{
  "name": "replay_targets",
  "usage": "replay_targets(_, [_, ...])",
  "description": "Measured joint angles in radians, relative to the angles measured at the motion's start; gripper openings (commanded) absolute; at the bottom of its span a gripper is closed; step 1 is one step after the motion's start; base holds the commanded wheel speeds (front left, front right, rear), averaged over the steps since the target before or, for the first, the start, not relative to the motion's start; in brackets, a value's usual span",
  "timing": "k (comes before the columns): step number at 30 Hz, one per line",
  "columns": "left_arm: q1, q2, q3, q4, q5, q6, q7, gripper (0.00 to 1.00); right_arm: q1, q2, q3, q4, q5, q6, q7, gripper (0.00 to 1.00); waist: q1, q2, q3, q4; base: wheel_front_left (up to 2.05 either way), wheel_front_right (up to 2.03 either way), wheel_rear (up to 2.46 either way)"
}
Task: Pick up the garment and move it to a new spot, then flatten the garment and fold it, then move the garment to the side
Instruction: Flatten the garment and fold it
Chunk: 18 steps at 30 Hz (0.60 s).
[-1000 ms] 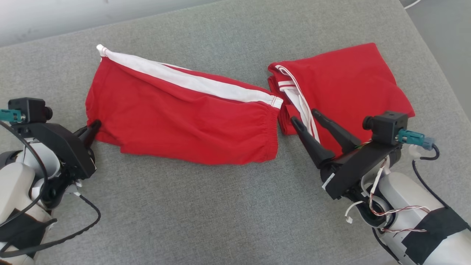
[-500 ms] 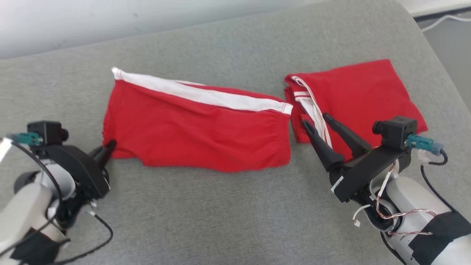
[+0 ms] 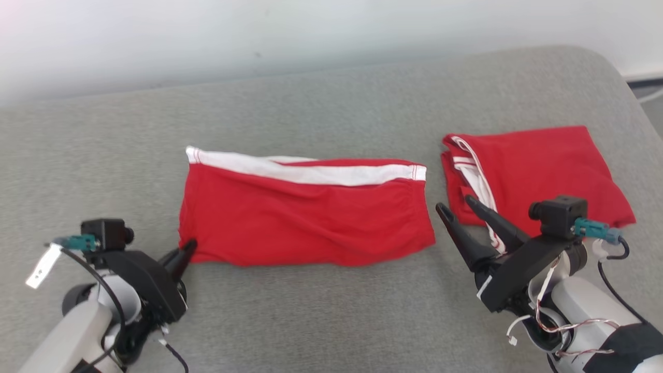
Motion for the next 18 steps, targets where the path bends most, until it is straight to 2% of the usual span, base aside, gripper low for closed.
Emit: replay_targets(18, [0.130,-0.007,-0.014,-0.025,-0.028,0.000,-0.055,0.00,0.054,0.009,0.029,0.011,0.010,0.000,0.010,1.00,0.0000,-0.0001,-0.099,0.100,0.00,0.00,0.00])
